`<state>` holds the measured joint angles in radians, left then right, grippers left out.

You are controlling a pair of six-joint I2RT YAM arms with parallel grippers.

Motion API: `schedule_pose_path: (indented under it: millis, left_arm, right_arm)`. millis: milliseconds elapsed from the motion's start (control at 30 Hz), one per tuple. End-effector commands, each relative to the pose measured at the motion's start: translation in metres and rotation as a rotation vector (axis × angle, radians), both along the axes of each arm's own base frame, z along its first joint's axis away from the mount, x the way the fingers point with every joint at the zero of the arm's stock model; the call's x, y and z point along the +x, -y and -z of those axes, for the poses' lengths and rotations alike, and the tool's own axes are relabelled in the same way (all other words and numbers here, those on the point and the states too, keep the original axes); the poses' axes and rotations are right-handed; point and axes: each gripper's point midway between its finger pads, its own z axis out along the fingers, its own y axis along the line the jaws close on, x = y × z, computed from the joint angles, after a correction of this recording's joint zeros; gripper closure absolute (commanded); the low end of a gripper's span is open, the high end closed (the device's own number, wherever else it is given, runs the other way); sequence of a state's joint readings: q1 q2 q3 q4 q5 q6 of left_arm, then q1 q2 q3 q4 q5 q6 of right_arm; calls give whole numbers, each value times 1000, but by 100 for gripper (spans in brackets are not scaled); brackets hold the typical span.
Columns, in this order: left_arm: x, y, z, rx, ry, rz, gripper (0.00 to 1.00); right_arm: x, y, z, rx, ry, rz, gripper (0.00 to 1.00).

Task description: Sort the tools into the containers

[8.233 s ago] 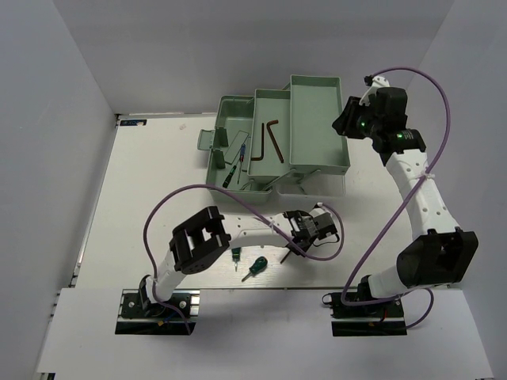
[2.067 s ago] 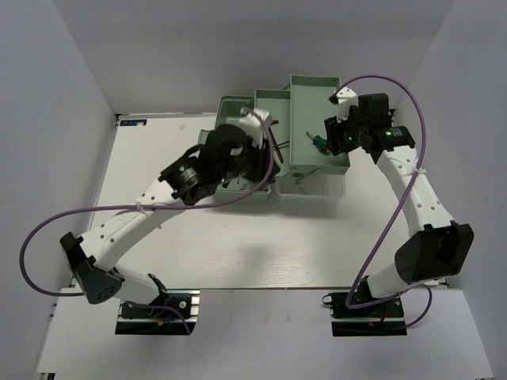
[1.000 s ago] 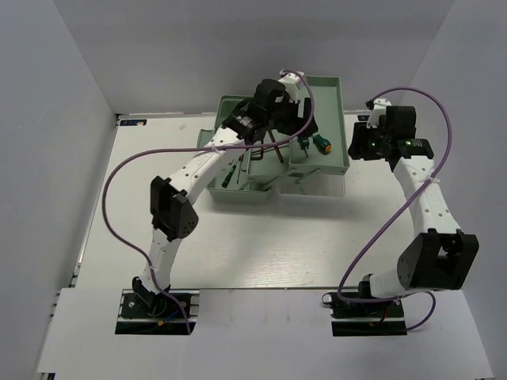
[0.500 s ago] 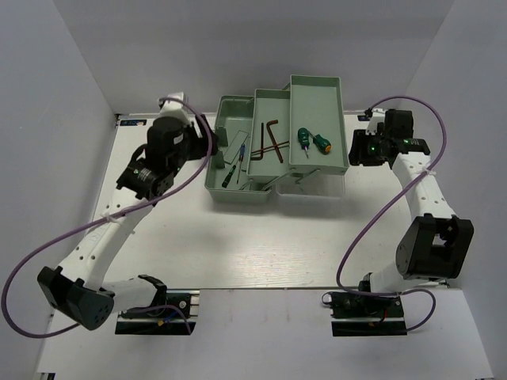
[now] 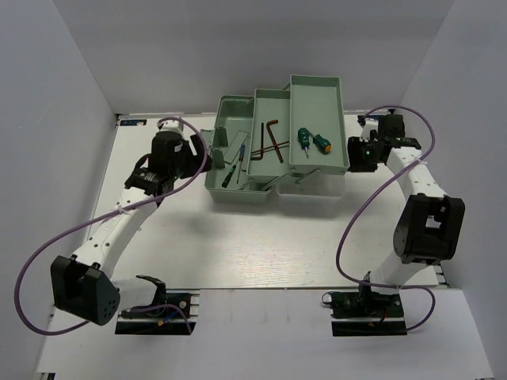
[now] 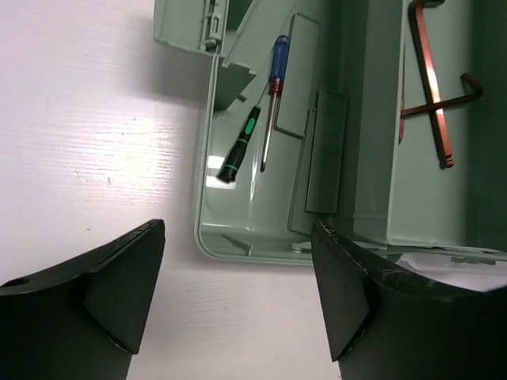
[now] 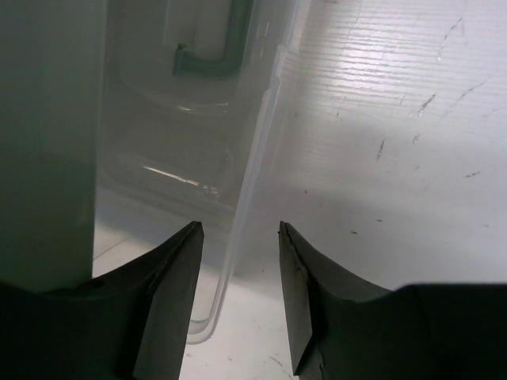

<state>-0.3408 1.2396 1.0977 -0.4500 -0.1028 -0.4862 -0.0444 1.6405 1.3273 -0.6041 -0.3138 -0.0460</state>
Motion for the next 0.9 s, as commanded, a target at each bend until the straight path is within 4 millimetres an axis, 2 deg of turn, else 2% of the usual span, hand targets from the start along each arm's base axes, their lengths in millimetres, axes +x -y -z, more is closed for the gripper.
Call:
schedule_pose_path:
  millis: [0, 167, 233, 267, 333, 567, 733, 867]
  left_arm:
    - [6, 4, -5, -46, 27, 31, 16]
    - [15, 1, 7, -64, 10, 36, 16]
    - [18, -1, 19, -62, -16, 32, 16]
    - [19, 1, 18, -70, -9, 41, 16]
    - [20, 0, 34, -58, -49, 46, 16]
    - [30, 3, 61, -39, -91, 76, 16]
    - [34, 5, 72, -40, -112, 84, 16]
    - [39, 7, 68, -41, -103, 84, 16]
  right_arm:
    - [2, -5, -4, 41, -3, -9, 51]
    - [1, -6, 1, 45, -17, -11, 51]
    - [1, -6, 2, 47, -17, -14, 51]
    - [1, -6, 4, 46, -20, -15, 51]
    - [0, -6, 5, 51, -26, -15, 51]
    - [2, -10, 14, 70, -46, -25, 51]
    - [5, -11, 26, 75, -77, -30, 51]
    - [8, -12, 36, 86, -102, -28, 51]
